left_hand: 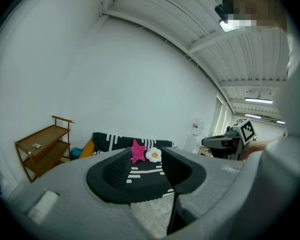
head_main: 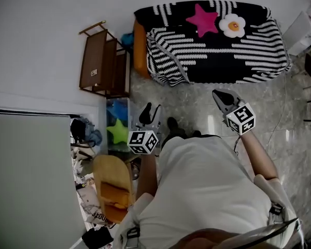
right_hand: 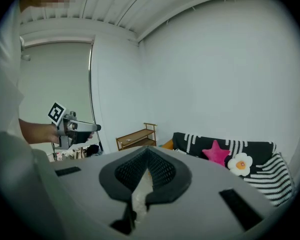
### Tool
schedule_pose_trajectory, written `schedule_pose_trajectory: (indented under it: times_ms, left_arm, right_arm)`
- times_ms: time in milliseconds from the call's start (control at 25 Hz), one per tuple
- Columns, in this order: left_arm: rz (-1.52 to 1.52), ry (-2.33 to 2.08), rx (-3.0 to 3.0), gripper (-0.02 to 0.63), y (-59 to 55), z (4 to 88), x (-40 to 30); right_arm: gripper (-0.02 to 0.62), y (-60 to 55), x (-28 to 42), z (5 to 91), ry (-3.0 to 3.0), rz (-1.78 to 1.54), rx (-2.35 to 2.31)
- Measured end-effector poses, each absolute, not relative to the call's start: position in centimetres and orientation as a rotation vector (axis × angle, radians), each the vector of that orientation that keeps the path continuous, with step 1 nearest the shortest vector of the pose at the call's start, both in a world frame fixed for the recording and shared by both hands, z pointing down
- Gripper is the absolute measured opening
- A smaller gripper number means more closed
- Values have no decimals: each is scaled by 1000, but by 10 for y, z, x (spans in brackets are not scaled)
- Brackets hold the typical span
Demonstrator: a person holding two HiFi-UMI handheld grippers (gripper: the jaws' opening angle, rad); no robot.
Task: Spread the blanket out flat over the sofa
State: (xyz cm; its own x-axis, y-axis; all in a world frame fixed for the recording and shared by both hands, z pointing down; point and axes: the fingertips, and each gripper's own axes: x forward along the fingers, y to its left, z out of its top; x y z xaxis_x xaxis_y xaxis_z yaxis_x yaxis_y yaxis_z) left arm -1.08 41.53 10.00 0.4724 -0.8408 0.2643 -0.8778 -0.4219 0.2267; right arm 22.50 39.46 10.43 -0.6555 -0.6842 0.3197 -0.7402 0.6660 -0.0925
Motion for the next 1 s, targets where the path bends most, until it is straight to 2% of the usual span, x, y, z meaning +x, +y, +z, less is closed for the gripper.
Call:
schedule_pose_trajectory:
  times_ms: [440,1000]
  left_arm:
    - [157,-1397,2405,187,347,112,-24]
    - [164,-1286,2454,187,205,109,-84]
  right_arm:
    - [3,337,221,96,-2631,280,1270]
    - [3,212,150,104,-2533,337,1312]
